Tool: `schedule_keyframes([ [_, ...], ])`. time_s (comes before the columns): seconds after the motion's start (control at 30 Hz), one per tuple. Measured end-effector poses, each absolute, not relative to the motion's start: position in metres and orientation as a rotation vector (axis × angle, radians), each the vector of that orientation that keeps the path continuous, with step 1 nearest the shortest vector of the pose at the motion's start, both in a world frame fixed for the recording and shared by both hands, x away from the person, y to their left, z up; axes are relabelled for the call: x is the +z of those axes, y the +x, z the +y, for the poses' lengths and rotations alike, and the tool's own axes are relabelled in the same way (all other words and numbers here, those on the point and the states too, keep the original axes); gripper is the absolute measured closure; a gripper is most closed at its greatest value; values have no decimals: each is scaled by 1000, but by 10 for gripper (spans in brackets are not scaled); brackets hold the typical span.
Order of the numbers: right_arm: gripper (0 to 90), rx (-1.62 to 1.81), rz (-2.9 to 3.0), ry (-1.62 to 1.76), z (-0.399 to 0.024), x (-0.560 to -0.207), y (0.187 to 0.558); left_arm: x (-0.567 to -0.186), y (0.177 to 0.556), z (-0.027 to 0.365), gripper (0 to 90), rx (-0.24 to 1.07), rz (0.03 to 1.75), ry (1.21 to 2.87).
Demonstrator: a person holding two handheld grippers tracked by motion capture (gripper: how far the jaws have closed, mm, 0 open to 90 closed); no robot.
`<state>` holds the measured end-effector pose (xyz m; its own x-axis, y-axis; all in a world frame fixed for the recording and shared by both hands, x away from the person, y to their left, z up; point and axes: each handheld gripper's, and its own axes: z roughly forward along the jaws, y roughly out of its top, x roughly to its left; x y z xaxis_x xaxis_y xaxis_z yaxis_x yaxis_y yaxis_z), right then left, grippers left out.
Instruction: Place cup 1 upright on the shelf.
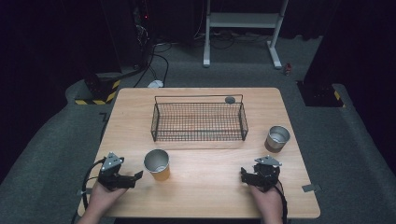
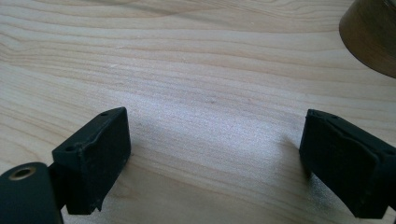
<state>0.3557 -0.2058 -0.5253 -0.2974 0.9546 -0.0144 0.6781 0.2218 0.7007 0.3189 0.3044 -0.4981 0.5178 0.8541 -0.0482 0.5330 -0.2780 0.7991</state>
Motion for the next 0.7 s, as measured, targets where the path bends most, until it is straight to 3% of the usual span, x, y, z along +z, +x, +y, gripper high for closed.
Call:
schedule_keyframes([
  [0.7,89,828,2052,1509,-205,-525,356,-493,307,280,1,439,994,1948],
])
